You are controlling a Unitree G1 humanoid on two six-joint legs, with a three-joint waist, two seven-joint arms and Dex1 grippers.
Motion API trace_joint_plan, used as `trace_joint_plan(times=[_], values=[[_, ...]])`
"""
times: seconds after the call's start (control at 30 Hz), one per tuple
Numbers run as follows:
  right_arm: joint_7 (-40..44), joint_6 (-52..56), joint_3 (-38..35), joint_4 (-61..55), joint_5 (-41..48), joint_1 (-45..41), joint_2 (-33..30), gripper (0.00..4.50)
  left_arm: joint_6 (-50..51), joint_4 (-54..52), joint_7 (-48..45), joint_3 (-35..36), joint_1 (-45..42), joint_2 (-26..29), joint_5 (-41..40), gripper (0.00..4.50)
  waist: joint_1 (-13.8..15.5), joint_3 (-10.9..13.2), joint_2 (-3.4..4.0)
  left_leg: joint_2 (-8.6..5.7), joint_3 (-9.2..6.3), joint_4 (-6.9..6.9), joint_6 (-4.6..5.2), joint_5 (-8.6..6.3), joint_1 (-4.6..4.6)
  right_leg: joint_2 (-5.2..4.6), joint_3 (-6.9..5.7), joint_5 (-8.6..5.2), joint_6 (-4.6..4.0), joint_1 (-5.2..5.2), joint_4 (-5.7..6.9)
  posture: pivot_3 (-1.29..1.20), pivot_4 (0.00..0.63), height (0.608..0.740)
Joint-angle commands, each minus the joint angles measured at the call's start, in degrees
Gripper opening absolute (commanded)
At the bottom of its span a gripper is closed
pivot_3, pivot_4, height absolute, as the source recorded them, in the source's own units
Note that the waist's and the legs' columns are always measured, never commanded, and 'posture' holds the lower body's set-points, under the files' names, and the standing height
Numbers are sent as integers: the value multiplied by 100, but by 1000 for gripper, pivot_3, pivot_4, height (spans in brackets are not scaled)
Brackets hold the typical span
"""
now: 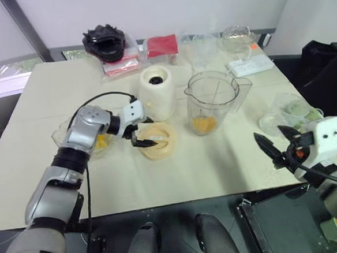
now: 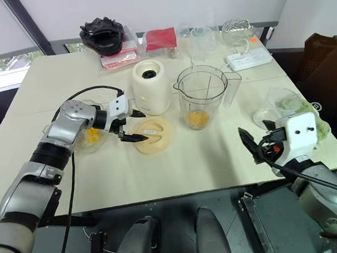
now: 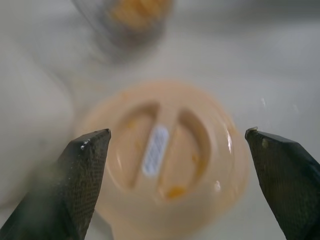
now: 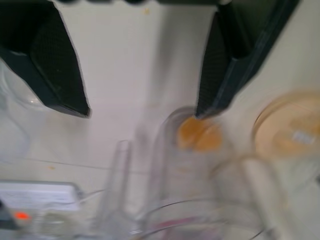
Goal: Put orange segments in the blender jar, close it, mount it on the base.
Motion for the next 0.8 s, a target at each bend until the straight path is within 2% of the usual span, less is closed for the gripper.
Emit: trace_joint_plan(times=[0.03, 0.2, 0.37, 0.47, 0.53, 0.8], values=[[-90, 51, -79, -289, 448, -358, -235, 3466, -829, 1167, -144, -101, -748, -221, 407, 4500, 52, 5, -11, 0, -1, 2, 0, 0, -3, 0, 0, 2, 3, 0, -2, 0, 150, 740], [-695, 116, 454, -680, 823, -695, -169, 3466, -1474, 2562, 311, -127, -1466, -696, 899, 4500, 141, 8, -30, -4, -6, 5, 1, -1, -14, -5, -5, 9, 22, -1, -9, 0, 150, 740], [-1303, -60, 832, -782, 1050, -730, -287, 3466, -1668, 3142, 585, -117, -1733, -991, 1282, 4500, 128, 9, -35, -5, -7, 5, 8, -5, -16, -5, -5, 8, 26, -2, -10, 0, 150, 740], [-1603, -253, 946, -782, 1235, -630, -489, 3547, -1767, 3271, 660, -122, -1766, -1080, 1469, 3691, 120, 10, -35, -5, -7, 5, 8, -5, -14, -5, -5, 9, 25, -2, -7, 0, 150, 740], [-1779, -396, 994, -782, 1353, -539, -638, 3547, -1783, 3318, 739, -115, -1791, -1123, 1570, 2730, 120, 10, -36, -4, -8, 5, 8, -5, -13, -4, -6, 9, 25, -2, -6, 0, 150, 740], [-2252, -907, 1210, -782, 1582, -210, -1088, 3547, -1641, 3490, 1071, -224, -1774, -1442, 2040, 2730, 127, 8, -40, -4, -7, 7, 9, -5, -14, -4, -5, 9, 25, -2, -5, 0, 150, 740]])
